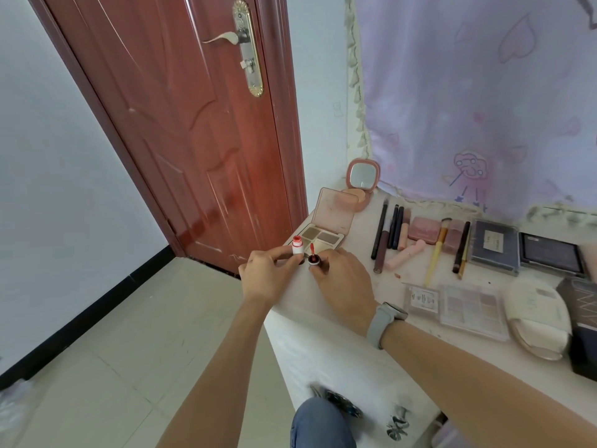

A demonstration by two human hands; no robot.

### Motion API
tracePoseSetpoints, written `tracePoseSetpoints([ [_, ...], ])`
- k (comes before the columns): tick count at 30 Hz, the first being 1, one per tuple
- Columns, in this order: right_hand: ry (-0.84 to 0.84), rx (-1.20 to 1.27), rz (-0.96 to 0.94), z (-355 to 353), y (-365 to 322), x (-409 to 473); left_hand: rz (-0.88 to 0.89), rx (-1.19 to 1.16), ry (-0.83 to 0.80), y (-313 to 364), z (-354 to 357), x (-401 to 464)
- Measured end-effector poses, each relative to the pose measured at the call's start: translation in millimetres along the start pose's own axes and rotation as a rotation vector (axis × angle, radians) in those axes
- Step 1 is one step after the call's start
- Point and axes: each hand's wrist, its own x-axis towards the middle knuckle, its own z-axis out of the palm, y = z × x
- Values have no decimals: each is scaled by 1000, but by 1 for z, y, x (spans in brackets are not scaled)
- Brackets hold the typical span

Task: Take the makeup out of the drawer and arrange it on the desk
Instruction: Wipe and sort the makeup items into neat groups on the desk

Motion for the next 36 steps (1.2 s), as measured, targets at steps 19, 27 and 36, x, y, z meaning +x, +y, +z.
tracePoseSetpoints([
  [19, 20, -82, -30, -1, 1, 0, -5, 66, -24, -5, 1, 1],
  [27, -7, -82, -26, -1, -1, 2, 33, 63, -33, -5, 0, -2],
  [36, 1, -100, -46, -2, -1, 1, 64, 59, -33, -10, -2, -4],
])
